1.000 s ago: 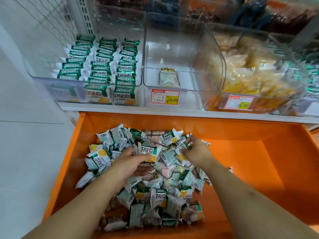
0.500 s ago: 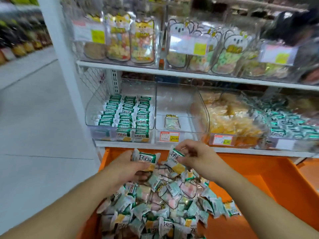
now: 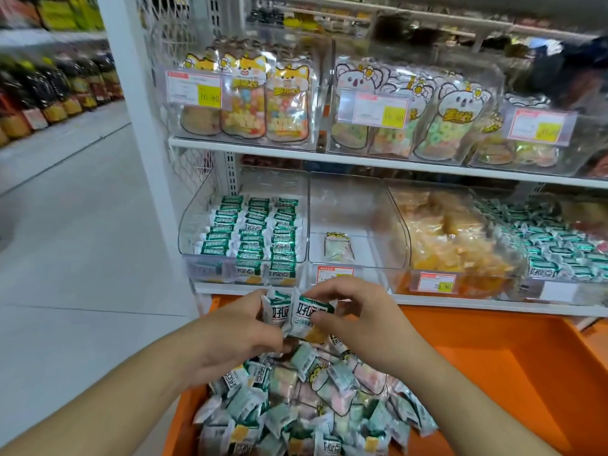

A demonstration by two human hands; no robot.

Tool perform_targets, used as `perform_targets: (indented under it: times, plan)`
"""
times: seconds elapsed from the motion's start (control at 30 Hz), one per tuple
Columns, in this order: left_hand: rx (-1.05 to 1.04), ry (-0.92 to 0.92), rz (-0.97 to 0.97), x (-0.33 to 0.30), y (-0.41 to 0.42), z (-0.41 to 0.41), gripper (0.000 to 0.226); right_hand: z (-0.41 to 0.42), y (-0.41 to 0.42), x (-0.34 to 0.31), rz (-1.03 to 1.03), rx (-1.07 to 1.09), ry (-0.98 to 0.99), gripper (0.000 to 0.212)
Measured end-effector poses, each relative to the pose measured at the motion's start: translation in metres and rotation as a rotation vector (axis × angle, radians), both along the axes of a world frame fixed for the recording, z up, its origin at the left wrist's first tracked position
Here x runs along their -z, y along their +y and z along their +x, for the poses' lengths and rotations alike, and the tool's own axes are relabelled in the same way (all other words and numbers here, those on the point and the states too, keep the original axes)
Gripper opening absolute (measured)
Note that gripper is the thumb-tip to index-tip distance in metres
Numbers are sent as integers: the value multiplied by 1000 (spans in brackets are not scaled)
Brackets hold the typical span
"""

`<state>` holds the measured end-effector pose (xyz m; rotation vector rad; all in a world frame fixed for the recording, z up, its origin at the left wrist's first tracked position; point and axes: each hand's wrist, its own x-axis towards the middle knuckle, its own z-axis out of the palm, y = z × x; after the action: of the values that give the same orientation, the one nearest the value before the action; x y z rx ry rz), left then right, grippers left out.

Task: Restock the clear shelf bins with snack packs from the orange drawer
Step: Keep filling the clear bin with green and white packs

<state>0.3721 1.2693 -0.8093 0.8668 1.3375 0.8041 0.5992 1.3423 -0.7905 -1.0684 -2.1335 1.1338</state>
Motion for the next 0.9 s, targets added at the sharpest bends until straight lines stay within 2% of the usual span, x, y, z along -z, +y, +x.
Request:
perform_targets:
  times: [0.13, 0.27, 0.37, 0.43, 0.6, 0.77, 0.9]
  plan:
    - [55, -69, 24, -8, 4, 5, 83, -14, 5, -2, 70, -57, -1, 26]
    - [50, 35, 80, -10, 12, 3, 79, -24, 11, 2, 140, -45, -88, 41]
    - [68, 79, 122, -13, 16, -2, 72, -24, 17, 0, 5, -56, -128, 63]
    - [86, 110, 143, -16, 16, -5, 75, -24, 19, -1, -101, -92, -133, 69]
    - [101, 264, 169, -22, 12, -5, 91, -28, 15, -2, -55, -109, -243, 68]
    - [156, 306, 128, -30, 7, 6, 79, -29, 9, -2, 39, -160, -277, 73]
    - [122, 266, 59, -28, 5, 6, 91, -29, 6, -5, 30, -193, -221, 65]
